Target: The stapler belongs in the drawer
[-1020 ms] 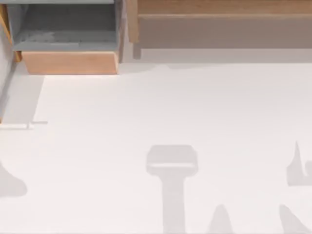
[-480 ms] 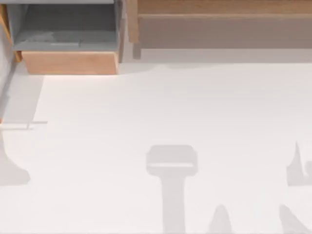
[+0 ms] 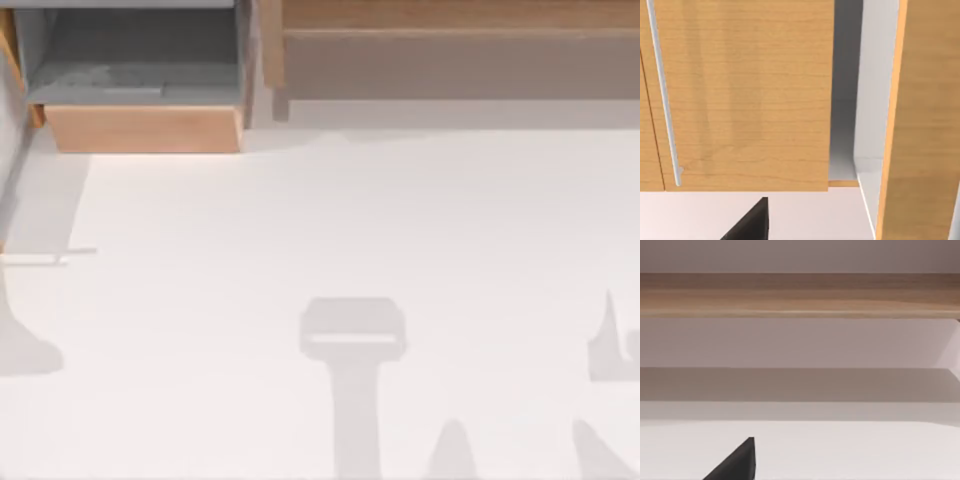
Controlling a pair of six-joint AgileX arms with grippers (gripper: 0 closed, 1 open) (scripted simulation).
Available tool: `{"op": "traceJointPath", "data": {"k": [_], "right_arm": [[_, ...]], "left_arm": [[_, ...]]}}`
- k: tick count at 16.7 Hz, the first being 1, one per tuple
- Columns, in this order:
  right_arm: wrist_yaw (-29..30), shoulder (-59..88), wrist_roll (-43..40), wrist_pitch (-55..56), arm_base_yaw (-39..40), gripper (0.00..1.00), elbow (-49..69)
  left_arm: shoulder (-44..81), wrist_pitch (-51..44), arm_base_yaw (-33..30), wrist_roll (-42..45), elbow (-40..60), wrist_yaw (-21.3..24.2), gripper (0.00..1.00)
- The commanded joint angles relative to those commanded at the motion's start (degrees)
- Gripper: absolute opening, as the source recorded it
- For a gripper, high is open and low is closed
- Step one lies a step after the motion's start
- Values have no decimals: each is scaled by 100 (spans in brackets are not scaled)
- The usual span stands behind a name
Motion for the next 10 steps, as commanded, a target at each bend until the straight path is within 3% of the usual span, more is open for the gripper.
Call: {"op": "traceJointPath", "data": {"k": [10], "right_arm": [[0, 0, 0, 0, 0, 100, 0]], "left_arm": [[0, 0, 0, 0, 0, 0, 2]]}}
